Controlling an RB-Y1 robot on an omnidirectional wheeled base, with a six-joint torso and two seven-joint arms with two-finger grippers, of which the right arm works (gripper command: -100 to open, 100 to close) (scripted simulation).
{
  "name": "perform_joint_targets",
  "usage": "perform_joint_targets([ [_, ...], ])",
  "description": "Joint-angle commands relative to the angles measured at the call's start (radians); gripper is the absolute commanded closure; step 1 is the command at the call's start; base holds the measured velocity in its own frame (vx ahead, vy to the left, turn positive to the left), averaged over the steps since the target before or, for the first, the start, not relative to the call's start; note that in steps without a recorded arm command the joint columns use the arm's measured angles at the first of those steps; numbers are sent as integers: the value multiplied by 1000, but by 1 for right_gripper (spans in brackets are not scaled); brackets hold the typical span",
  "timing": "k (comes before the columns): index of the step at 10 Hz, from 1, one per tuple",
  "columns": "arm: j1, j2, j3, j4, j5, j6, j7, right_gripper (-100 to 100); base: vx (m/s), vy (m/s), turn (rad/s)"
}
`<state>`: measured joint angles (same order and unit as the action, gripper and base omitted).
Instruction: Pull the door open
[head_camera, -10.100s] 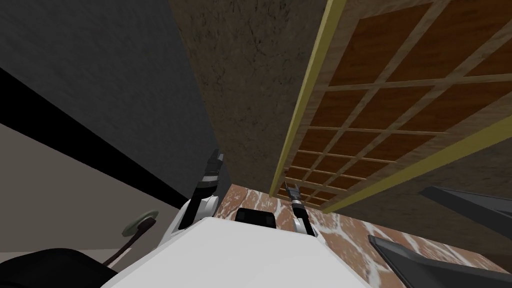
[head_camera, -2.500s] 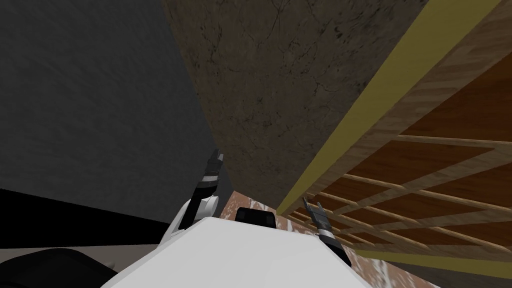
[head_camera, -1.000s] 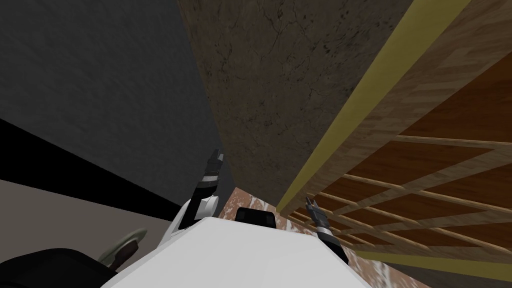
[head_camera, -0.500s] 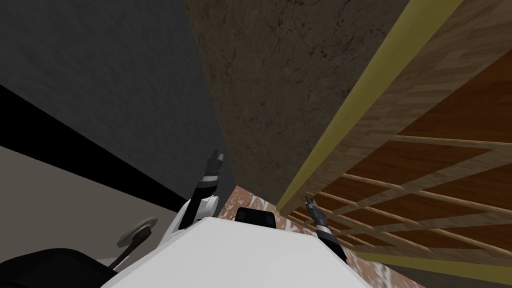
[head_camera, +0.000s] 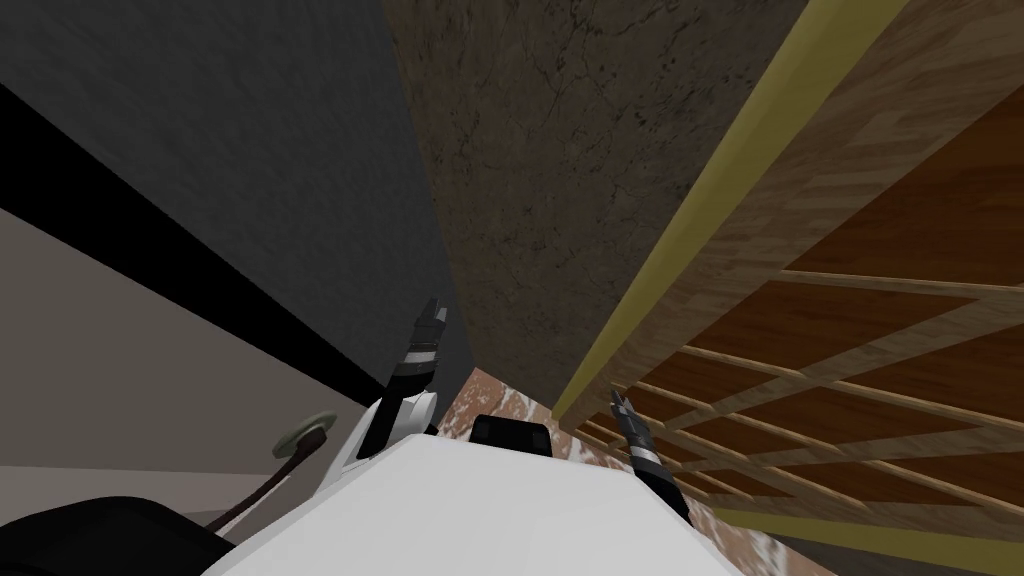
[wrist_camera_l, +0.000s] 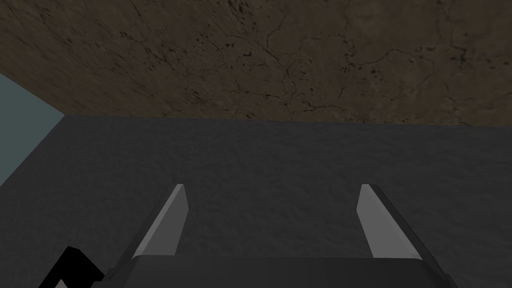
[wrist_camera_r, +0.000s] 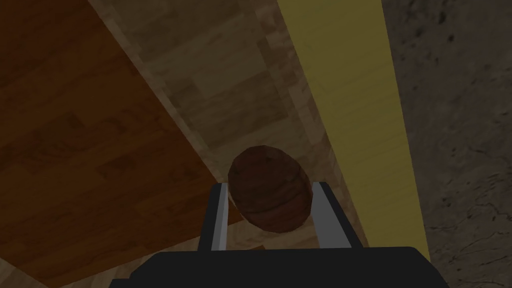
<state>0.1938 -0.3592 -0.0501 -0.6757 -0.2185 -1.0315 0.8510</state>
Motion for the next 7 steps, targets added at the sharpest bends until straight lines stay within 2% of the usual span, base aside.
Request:
perform_joint_targets([
  [1,-2,2,-1,2,-9,4,-50,100,-54,-16,56],
  [7,-17,7,1,6,-35,13,-200,100,-43,-16,53],
])
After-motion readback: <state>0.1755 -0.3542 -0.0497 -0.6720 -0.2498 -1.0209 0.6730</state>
